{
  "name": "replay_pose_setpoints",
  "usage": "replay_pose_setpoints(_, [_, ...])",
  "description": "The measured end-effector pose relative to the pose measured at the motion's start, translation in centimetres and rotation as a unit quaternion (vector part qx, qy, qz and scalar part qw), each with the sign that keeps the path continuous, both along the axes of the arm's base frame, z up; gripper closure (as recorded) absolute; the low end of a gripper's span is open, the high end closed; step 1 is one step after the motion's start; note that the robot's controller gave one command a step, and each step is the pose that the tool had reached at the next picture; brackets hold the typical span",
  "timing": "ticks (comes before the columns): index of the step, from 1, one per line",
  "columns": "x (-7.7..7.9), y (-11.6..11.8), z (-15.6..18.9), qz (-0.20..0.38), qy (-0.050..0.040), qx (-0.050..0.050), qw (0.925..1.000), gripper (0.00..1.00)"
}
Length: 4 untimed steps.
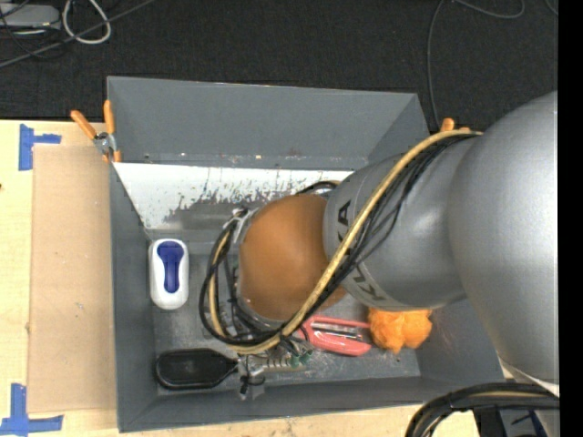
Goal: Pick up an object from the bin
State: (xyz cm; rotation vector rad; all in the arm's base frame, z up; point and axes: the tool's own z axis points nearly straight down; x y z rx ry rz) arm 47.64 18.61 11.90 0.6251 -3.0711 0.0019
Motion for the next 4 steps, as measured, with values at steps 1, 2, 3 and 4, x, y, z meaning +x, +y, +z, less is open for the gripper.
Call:
replay_pose_setpoints(1, [0.8, 4.3, -4.8, 0.049, -0.0106, 0.004, 0.9987, 0.00])
replay_pose_setpoints(2, [1.3, 5.5, -5.0, 0.082, -0.0005, -0.002, 0.9967, 1.00])
replay_pose_setpoints(3, [1.2, 5.5, -5.0, 0.081, -0.0004, -0.002, 0.9967, 1.00])
replay_pose_setpoints(4, [1.2, 5.5, -4.4, 0.080, 0.0009, -0.002, 0.9968, 1.00])
